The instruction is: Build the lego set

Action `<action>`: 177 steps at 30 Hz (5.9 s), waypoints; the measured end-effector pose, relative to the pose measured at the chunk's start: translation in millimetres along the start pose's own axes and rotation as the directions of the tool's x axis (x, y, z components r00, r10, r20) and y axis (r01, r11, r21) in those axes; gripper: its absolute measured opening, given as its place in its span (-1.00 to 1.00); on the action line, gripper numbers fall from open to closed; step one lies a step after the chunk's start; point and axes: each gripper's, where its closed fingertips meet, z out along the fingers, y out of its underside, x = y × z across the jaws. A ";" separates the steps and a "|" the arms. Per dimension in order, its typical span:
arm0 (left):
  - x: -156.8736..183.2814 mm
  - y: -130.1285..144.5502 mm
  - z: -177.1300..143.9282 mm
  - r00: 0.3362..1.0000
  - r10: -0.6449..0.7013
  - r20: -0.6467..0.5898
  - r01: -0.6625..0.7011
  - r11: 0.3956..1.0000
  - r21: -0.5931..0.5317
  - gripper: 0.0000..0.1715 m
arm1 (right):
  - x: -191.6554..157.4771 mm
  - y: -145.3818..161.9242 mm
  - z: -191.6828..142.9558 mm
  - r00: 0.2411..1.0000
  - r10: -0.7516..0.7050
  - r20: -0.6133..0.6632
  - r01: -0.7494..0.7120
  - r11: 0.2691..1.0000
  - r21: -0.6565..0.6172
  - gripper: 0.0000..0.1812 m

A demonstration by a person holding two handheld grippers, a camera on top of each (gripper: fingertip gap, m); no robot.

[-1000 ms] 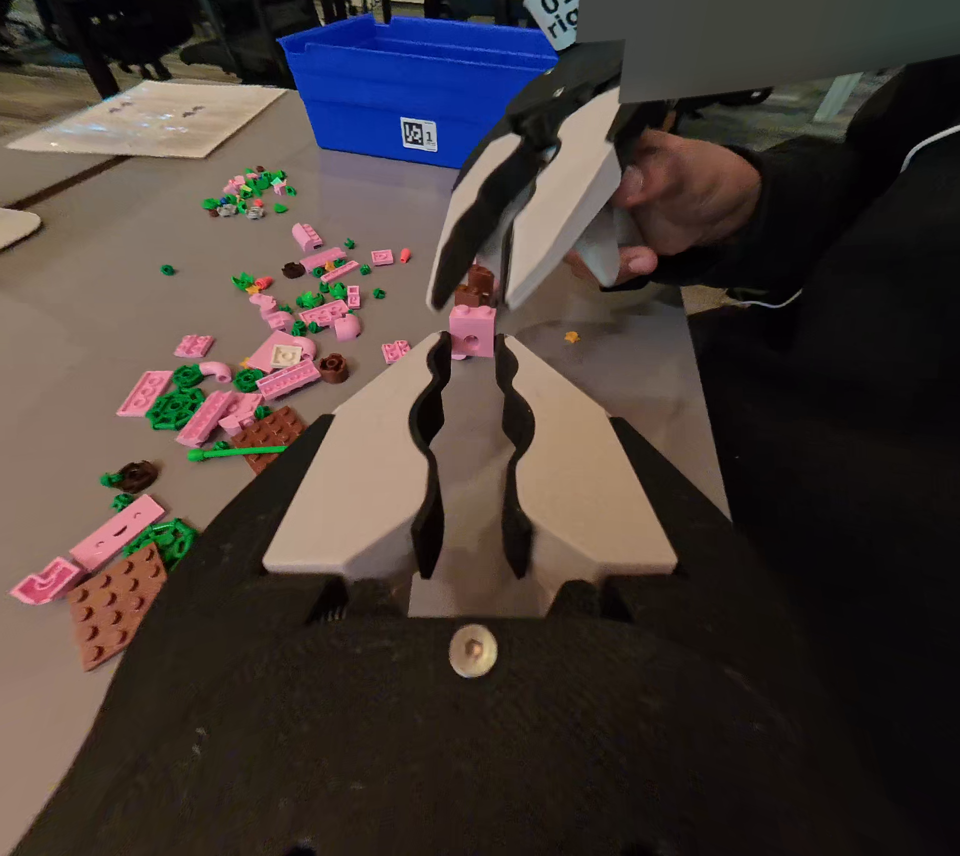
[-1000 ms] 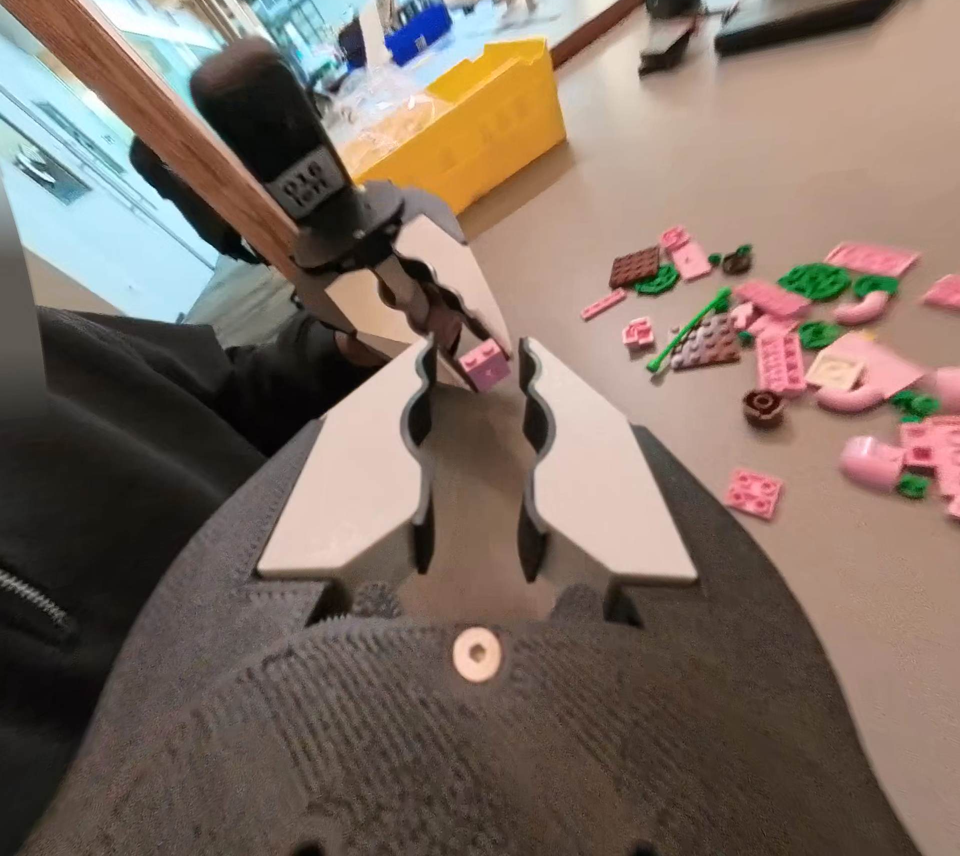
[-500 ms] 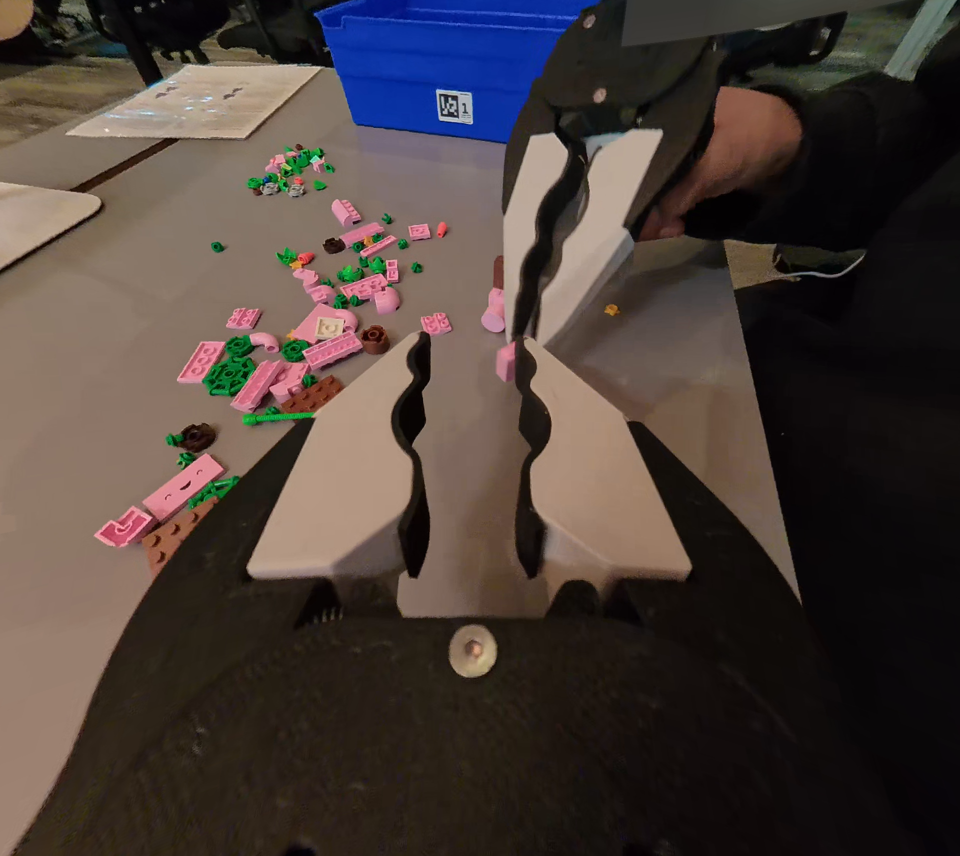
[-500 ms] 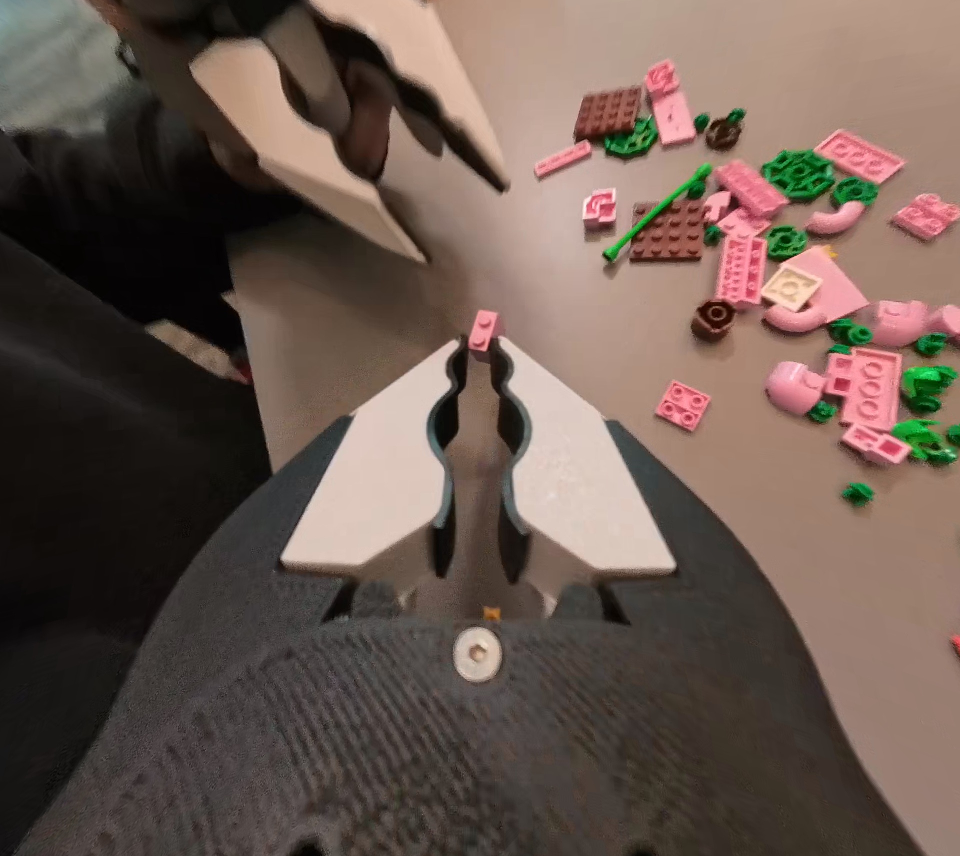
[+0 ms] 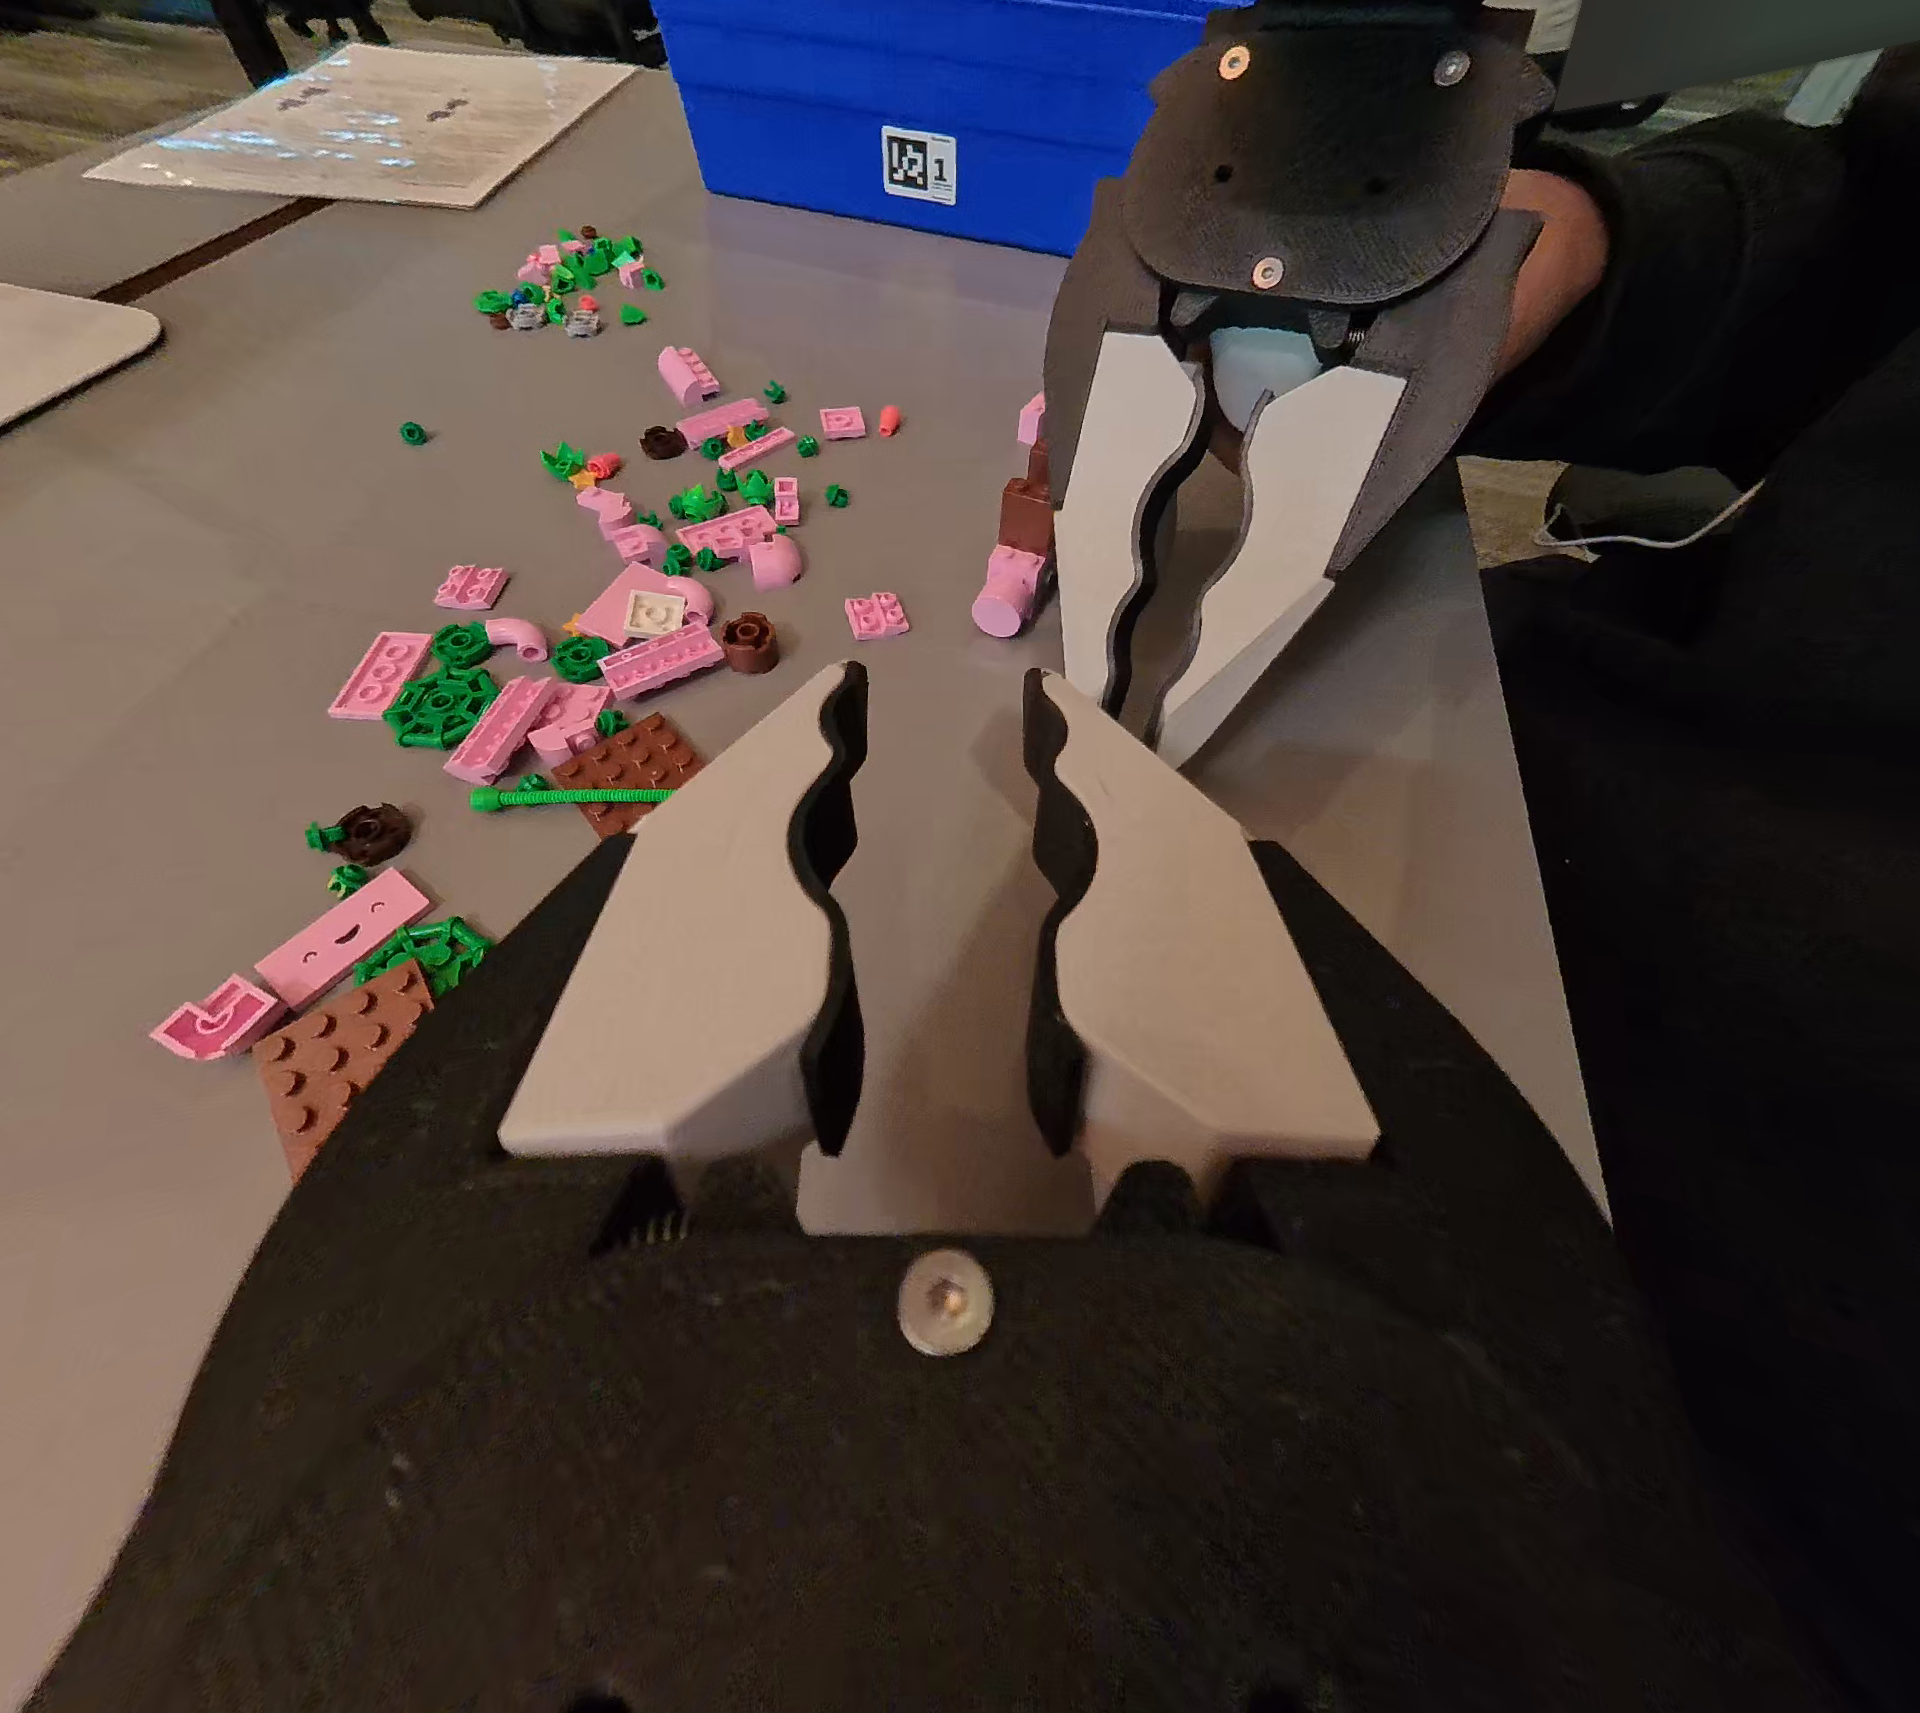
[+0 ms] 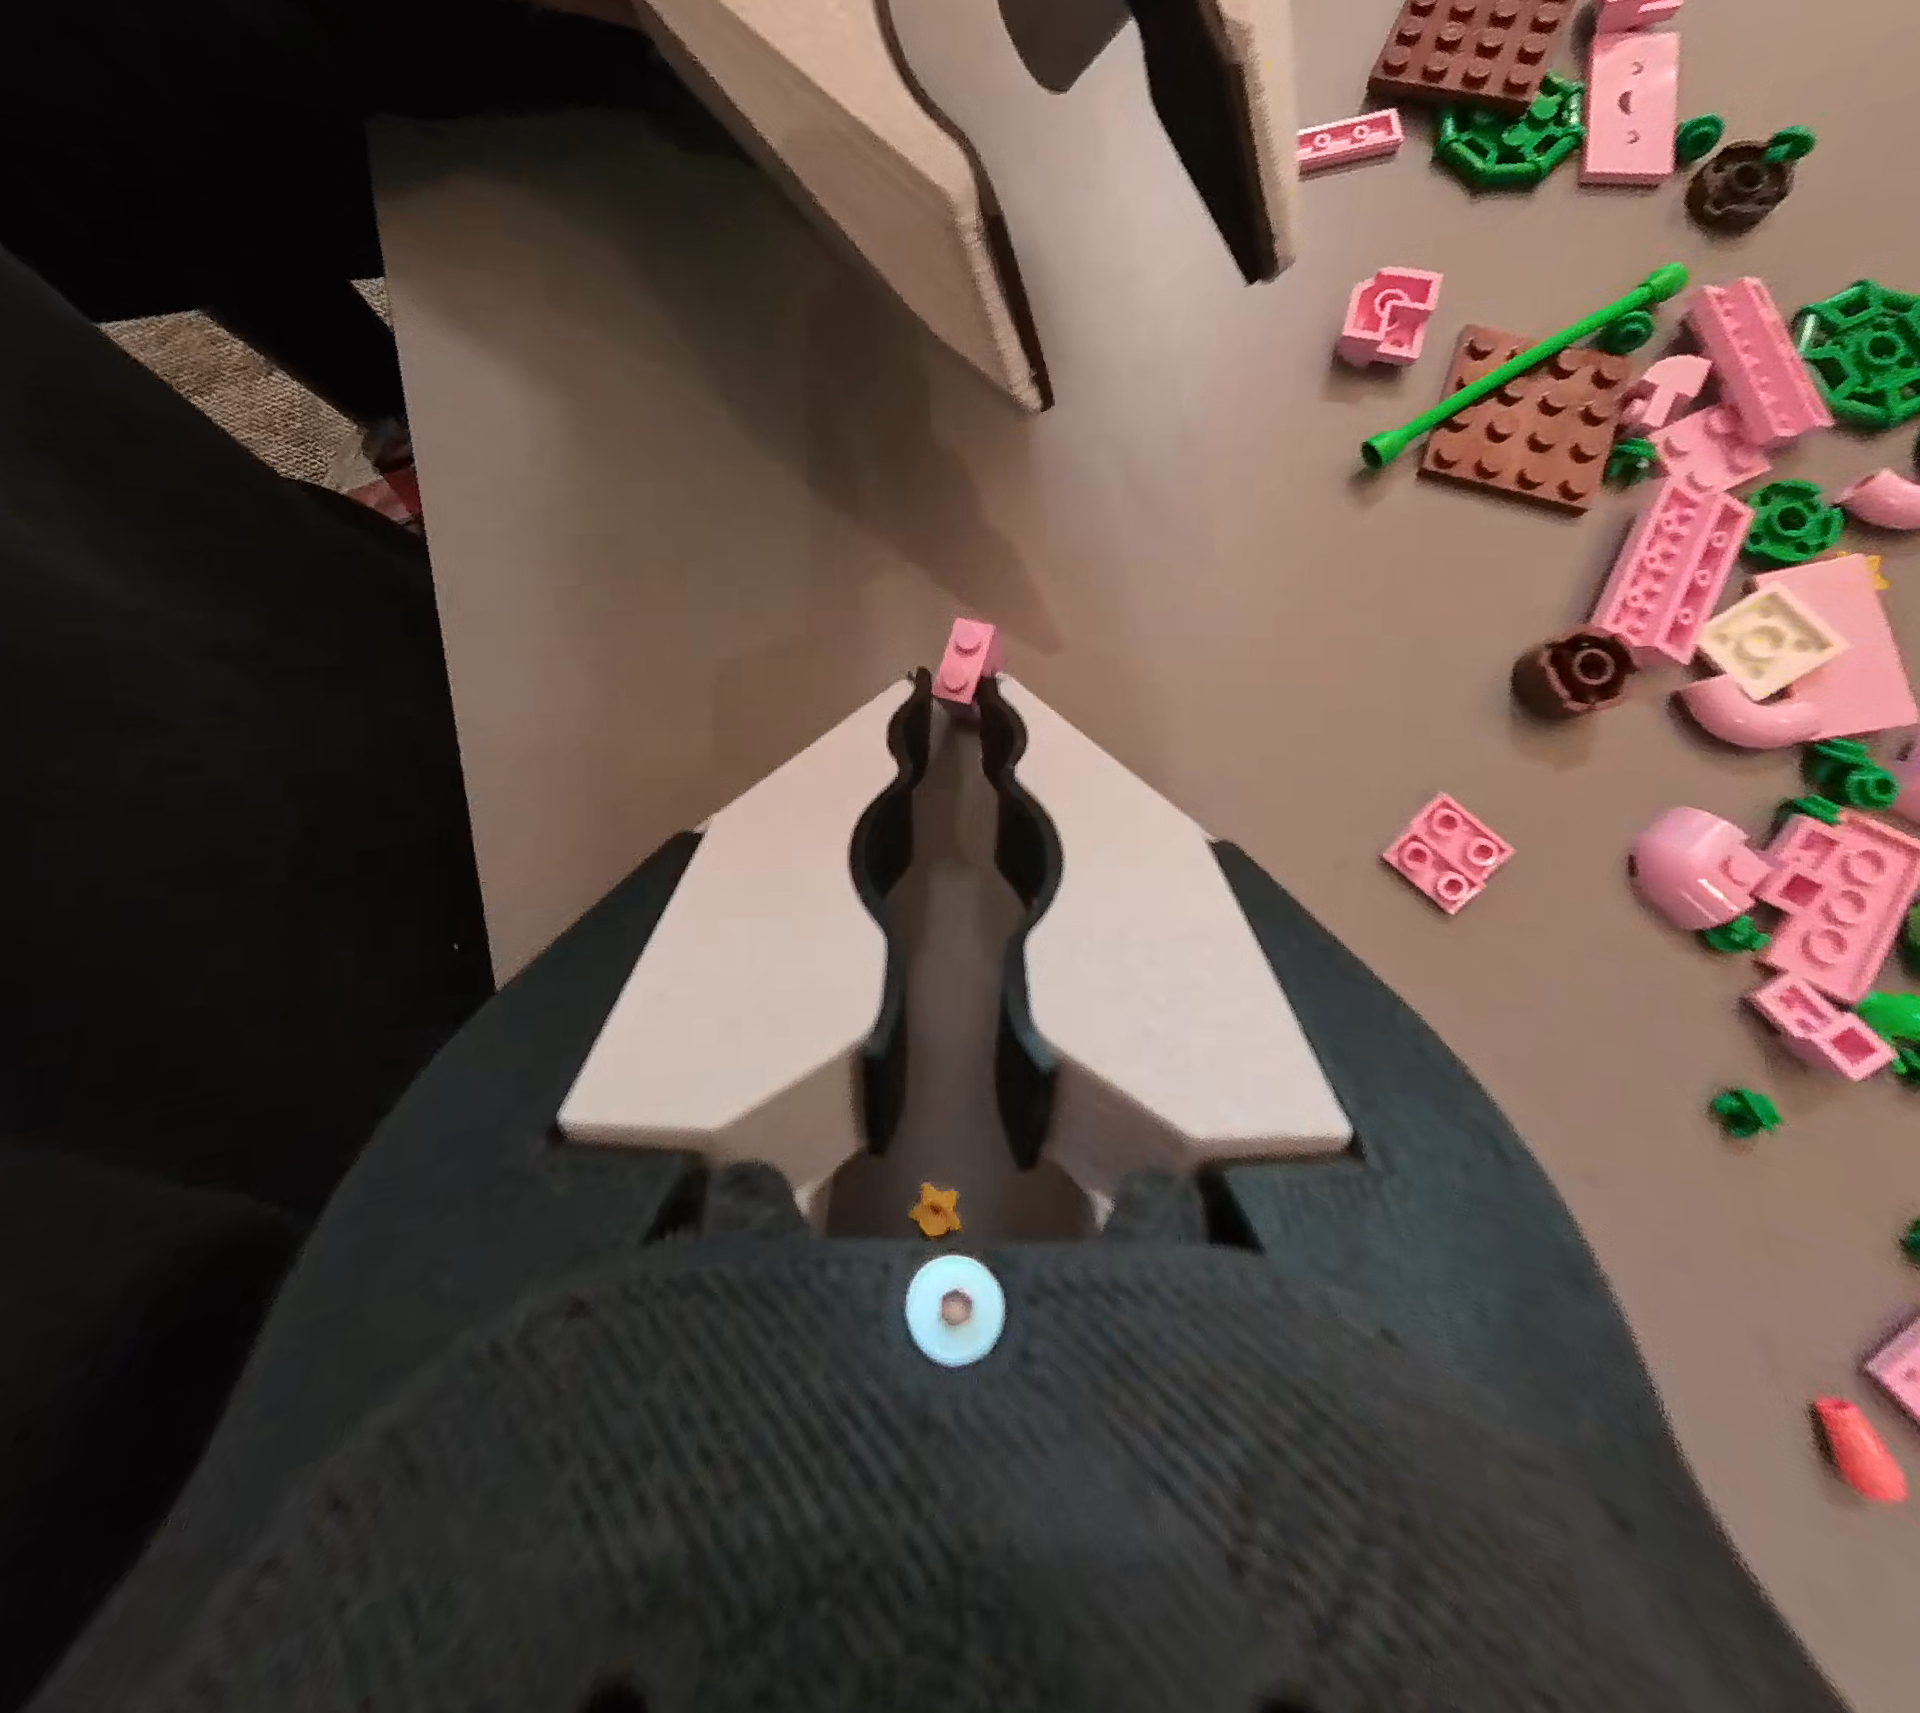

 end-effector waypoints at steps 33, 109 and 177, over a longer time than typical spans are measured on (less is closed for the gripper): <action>34.2 0.1 8.6 0.980 -0.008 -0.197 0.006 1.000 -0.012 -0.50 | 179.7 68.8 -103.8 0.858 0.322 -0.399 -0.243 0.941 0.236 -0.72; 49.1 -15.0 188.3 0.776 -0.417 -0.473 0.071 0.803 -0.592 -0.33 | 94.2 127.3 -127.9 0.756 0.427 -0.496 -0.328 0.903 0.278 -0.86; 61.5 -11.8 188.5 0.705 -0.407 -0.581 0.056 0.848 -0.526 -0.36 | 86.4 119.7 -100.6 0.970 -0.026 -0.241 -0.035 0.969 -0.243 -1.00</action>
